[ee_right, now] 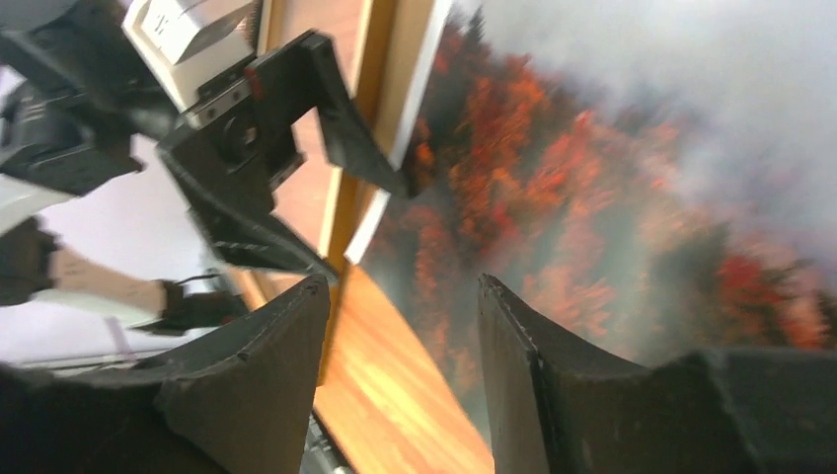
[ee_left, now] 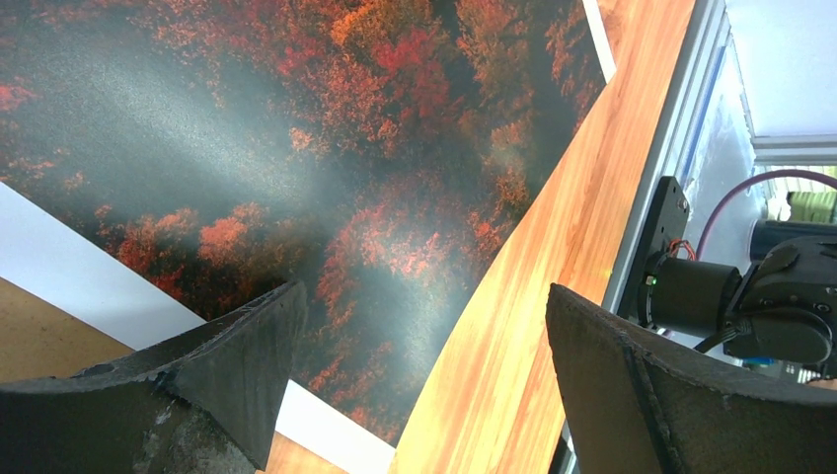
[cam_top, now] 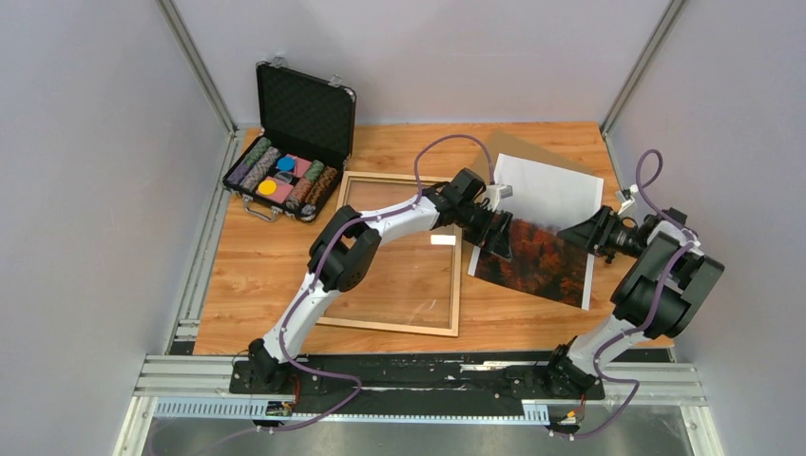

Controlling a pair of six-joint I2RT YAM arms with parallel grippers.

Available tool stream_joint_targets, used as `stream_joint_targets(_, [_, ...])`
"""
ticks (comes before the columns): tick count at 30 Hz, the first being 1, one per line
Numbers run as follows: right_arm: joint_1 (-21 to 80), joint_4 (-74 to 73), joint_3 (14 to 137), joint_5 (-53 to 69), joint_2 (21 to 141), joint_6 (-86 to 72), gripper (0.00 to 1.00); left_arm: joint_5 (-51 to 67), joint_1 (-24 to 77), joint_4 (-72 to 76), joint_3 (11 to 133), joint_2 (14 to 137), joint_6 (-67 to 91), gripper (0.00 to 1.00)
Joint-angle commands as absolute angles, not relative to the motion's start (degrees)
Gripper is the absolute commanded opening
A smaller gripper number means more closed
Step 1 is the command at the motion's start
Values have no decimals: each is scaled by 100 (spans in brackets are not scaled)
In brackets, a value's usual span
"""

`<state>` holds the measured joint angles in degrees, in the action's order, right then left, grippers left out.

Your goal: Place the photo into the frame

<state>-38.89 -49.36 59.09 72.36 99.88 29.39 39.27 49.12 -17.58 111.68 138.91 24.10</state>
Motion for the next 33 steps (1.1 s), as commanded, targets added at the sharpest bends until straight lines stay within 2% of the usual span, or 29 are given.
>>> stream_joint_targets(1, [-3740,-3057,5961,6309,9425,1856,57,3603,4937,-2173,11071,13772,2270,100])
stream_joint_targets(11, [-3735,-2413,5956,4557,9154,1024,67,3611,4939,-2189,11091,13799,2264,100])
stream_joint_targets(20, [-3744,-2142,6179,3770,9649,888,68,3425,4937,-2204,10986,13704,2079,100])
stream_joint_targets(33, [-3762,-1927,6833,3302,10566,774,68,3442,4938,-2145,10898,13723,2058,100])
